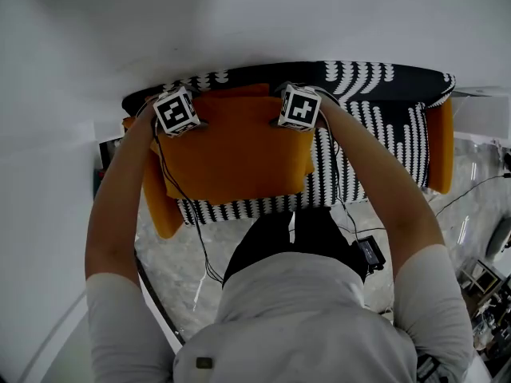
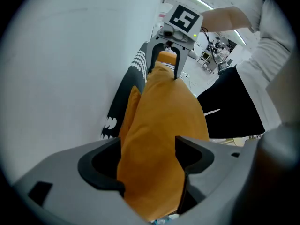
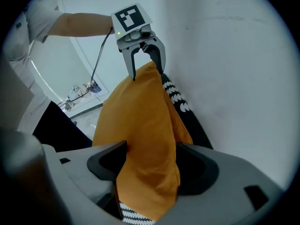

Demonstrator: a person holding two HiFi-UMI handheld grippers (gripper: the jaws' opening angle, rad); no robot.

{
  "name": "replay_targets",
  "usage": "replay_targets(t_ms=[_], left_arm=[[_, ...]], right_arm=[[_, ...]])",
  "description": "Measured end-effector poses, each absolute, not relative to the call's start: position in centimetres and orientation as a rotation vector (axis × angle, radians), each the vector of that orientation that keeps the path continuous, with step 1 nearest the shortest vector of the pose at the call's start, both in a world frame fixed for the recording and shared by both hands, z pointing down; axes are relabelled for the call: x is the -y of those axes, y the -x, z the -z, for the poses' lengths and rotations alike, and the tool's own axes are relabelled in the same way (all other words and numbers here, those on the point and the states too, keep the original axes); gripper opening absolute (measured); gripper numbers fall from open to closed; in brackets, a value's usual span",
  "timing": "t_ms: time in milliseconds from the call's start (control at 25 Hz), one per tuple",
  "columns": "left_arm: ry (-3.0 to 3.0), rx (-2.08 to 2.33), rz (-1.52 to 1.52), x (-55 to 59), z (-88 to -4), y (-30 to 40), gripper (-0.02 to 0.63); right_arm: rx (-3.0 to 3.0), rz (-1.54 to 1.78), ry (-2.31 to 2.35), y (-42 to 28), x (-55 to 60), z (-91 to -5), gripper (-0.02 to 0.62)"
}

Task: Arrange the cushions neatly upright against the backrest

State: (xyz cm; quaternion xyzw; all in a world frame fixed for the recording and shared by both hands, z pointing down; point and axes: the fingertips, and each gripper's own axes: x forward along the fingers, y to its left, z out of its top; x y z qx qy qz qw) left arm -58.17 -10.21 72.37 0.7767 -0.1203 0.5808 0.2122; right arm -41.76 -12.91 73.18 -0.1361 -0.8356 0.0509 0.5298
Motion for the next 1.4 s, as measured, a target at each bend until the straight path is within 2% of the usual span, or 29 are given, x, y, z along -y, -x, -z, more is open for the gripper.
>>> replay_targets(t_ms=[480, 600, 760, 920, 1240, 1400], left_arm=[[-2.078, 0.260, -1.613, 9.1, -77.0, 58.4, 0.353], [-2.071, 0.253, -1.600, 8.8, -77.4, 58.4, 0.301], [-2.092, 0.256, -1.596, 8.5, -77.1, 58.3, 0.190], [-2.112, 0.278, -1.615, 8.2, -76.4, 58.1, 0.121], [-2.088, 0.394, -1.616, 6.4, -74.2, 58.3, 0.068], [-2.105, 0.437, -1.567, 4.7, -72.2, 58.2, 0.046]], right_arm=[[1.921, -0.301, 0.374, 42.6, 11.6, -78.0, 0.308], [1.912, -0.271, 0.384, 42.7, 11.2, -78.4, 0.263], [1.933, -0.211, 0.389, 42.8, 11.0, -78.2, 0.184], [1.946, -0.134, 0.389, 42.7, 10.5, -77.9, 0.129], [1.960, -0.032, 0.393, 41.9, 8.7, -74.3, 0.052], [1.973, -0.004, 0.404, 41.4, 7.0, -72.2, 0.044]])
